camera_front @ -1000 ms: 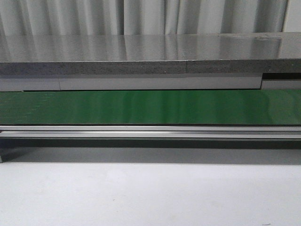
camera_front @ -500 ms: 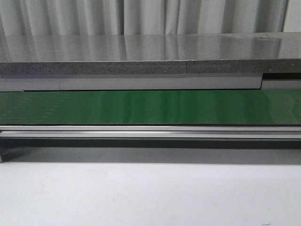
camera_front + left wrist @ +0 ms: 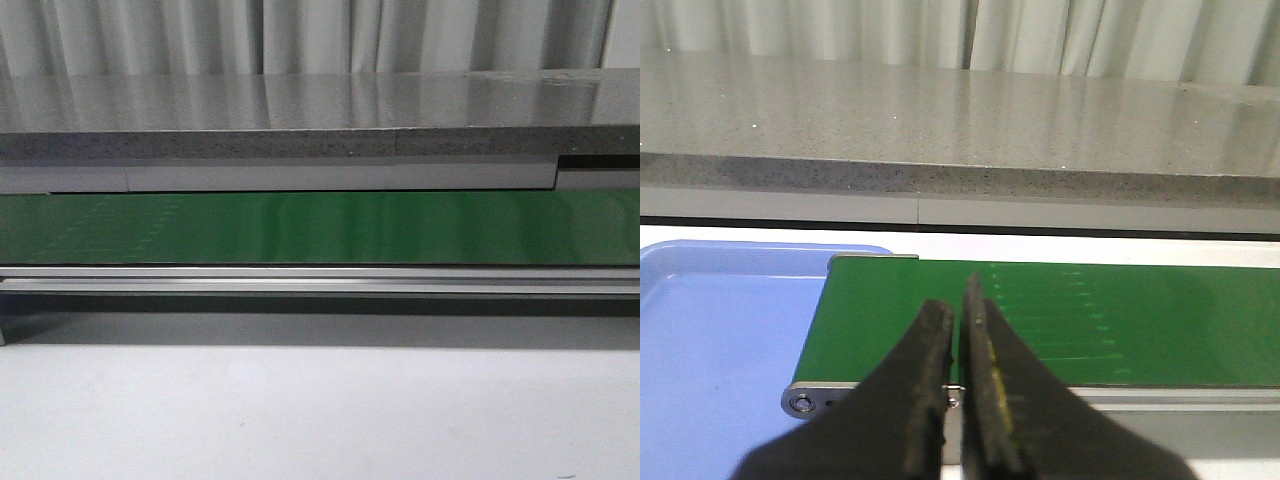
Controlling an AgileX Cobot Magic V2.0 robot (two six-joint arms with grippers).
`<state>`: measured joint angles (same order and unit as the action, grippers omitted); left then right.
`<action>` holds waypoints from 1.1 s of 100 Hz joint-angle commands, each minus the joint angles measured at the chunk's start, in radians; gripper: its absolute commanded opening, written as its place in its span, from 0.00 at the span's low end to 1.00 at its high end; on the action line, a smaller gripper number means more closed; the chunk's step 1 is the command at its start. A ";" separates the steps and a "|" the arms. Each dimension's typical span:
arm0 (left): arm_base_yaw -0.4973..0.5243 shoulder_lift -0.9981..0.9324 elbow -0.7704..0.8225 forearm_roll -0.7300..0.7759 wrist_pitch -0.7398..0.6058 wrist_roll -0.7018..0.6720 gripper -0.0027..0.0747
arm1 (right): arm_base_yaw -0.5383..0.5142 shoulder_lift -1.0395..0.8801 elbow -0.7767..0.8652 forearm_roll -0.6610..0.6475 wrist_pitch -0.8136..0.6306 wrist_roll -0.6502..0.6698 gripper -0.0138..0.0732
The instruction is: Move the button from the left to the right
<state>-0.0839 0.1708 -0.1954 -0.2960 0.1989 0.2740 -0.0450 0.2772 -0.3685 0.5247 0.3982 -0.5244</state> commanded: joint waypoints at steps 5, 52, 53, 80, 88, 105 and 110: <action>-0.009 0.010 -0.029 -0.009 -0.083 -0.002 0.04 | 0.000 0.008 -0.022 0.020 -0.101 0.002 0.02; -0.009 0.010 -0.029 -0.009 -0.083 -0.002 0.04 | 0.082 -0.101 0.094 -0.451 -0.211 0.421 0.02; -0.009 0.010 -0.029 -0.009 -0.083 -0.002 0.04 | 0.082 -0.105 0.099 -0.462 -0.216 0.428 0.02; -0.009 0.010 -0.029 -0.009 -0.083 -0.002 0.04 | 0.082 -0.232 0.287 -0.493 -0.335 0.474 0.02; -0.009 0.010 -0.029 -0.009 -0.083 -0.002 0.04 | 0.082 -0.290 0.329 -0.493 -0.346 0.475 0.02; -0.009 0.010 -0.029 -0.009 -0.083 -0.002 0.04 | 0.082 -0.300 0.375 -0.493 -0.364 0.475 0.02; -0.009 0.010 -0.029 -0.009 -0.083 -0.002 0.04 | 0.082 -0.300 0.384 -0.493 -0.369 0.475 0.02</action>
<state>-0.0839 0.1708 -0.1954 -0.2960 0.1989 0.2740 0.0392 -0.0093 0.0231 0.0422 0.1340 -0.0532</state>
